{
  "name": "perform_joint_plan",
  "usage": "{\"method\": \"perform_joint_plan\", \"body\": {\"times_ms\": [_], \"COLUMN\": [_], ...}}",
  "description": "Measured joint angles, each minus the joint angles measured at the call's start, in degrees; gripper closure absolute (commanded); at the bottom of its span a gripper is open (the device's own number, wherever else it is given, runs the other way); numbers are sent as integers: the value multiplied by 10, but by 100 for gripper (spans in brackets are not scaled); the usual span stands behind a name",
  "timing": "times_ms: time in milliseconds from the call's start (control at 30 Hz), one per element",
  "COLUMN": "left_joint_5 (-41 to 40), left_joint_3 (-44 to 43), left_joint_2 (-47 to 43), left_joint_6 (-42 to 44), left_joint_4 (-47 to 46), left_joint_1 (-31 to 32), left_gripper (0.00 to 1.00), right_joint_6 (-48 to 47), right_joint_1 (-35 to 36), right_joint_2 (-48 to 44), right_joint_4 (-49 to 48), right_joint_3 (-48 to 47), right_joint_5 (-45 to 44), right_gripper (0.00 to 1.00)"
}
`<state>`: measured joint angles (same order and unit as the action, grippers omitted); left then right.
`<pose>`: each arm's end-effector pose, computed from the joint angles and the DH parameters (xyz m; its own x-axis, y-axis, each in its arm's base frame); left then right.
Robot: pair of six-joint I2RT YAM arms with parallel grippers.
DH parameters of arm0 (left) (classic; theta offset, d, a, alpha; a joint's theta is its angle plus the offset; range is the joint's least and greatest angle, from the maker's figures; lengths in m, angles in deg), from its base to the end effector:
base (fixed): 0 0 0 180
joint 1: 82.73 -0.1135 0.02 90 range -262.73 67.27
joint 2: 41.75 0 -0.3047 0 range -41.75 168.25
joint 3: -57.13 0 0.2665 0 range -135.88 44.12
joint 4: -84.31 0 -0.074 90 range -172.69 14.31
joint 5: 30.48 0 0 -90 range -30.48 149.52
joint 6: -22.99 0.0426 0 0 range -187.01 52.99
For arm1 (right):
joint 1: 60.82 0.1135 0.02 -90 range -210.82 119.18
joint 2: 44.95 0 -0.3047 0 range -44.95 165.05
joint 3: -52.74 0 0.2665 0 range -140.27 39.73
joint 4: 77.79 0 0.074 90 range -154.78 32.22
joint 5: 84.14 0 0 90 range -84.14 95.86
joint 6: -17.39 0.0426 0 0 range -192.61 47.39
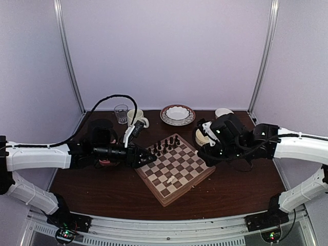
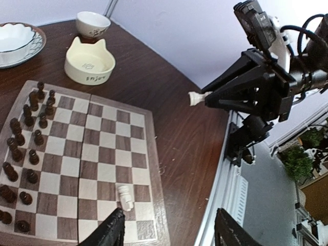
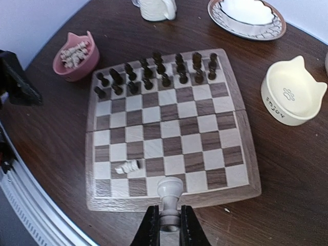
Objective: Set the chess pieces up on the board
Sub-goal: Pass from the left arm to the right, then place the rook at h1.
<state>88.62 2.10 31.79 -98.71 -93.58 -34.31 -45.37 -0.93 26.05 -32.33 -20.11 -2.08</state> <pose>0.1773 -0.2310 0.2819 -0.7010 0.0983 -0.7063 0.6903 0.3421 -0.6375 0.1412 0.2317 0.3301 -0.6768 -0.2635 -0.6874 -0.5588 0.7918 0.2467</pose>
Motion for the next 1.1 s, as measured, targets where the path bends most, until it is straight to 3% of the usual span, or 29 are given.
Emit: {"method": "perform_joint_plan", "body": {"times_ms": [300, 467, 633, 867, 1100], "left_joint_5": [-55, -63, -60, -59, -59], "left_joint_3": [-7, -9, -12, -18, -27], "left_joint_2": [16, 21, 30, 41, 48], "left_joint_6": [49, 59, 59, 59, 59], "left_joint_4": [59, 71, 73, 77, 80], "left_joint_1": [3, 8, 12, 17, 20], "left_gripper": [42, 42, 43, 43, 43], "right_joint_6": [-61, -89, -121, -151, -162], "right_joint_1": [-70, -110, -150, -156, -166], "right_joint_2": [88, 115, 166, 269, 292], "right_joint_4": [162, 179, 179, 186, 192], "right_joint_3": [-64, -64, -68, -120, -131], "right_joint_5": [-10, 19, 76, 114, 119], "right_gripper": [94, 91, 97, 98, 95]}}
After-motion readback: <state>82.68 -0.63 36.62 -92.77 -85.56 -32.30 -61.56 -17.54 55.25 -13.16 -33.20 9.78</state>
